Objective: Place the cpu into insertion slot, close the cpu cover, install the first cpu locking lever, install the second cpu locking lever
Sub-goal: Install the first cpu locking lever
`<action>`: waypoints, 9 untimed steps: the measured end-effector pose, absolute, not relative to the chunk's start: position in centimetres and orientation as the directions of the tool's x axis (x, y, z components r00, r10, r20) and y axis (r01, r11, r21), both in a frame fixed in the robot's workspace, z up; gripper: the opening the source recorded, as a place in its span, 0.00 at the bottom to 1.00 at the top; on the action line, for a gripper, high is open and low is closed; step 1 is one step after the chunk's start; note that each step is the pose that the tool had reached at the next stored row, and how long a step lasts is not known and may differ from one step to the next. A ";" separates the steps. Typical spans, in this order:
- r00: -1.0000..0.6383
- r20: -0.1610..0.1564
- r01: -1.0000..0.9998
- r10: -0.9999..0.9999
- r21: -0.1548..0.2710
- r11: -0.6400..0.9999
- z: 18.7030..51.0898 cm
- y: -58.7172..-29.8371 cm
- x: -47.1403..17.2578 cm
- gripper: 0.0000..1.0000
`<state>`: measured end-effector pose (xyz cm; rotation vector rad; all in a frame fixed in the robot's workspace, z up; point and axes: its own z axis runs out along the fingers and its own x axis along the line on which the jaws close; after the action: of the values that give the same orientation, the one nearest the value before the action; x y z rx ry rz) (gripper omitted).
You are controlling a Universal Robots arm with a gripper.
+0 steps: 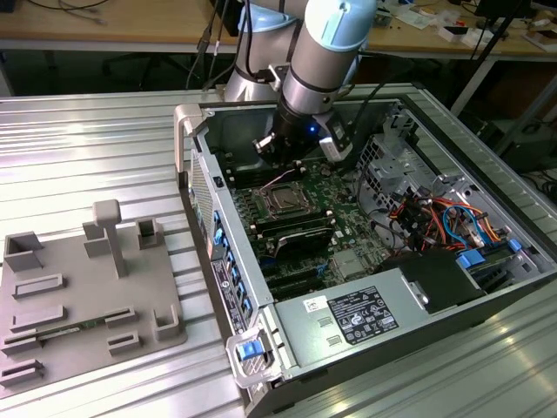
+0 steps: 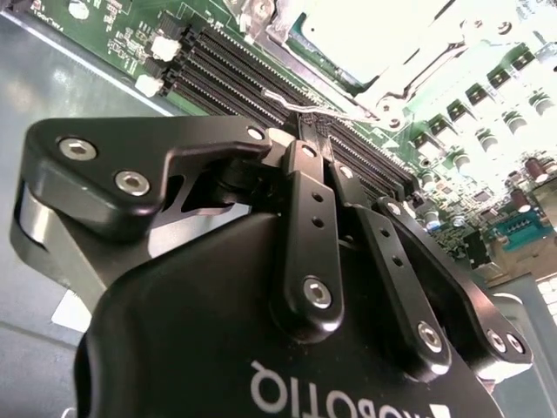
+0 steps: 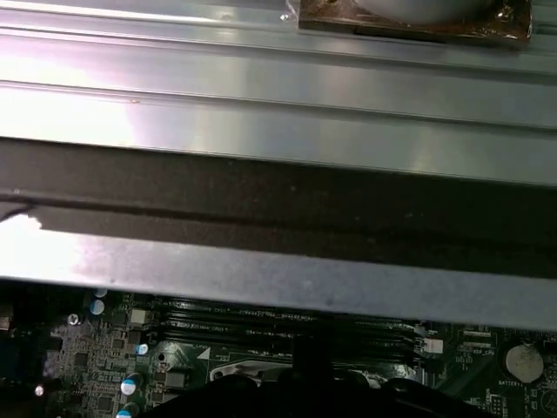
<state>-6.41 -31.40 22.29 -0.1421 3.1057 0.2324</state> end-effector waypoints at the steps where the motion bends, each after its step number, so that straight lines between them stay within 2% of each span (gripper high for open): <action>1: -0.996 -0.031 -0.092 -0.089 0.147 0.985 22.3 -31.4 -6.4 0.11; 9: -0.996 -0.031 -0.093 -0.089 0.157 0.983 22.3 -31.3 -6.4 0.11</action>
<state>-6.41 -31.30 22.29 -0.1427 3.1042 0.2471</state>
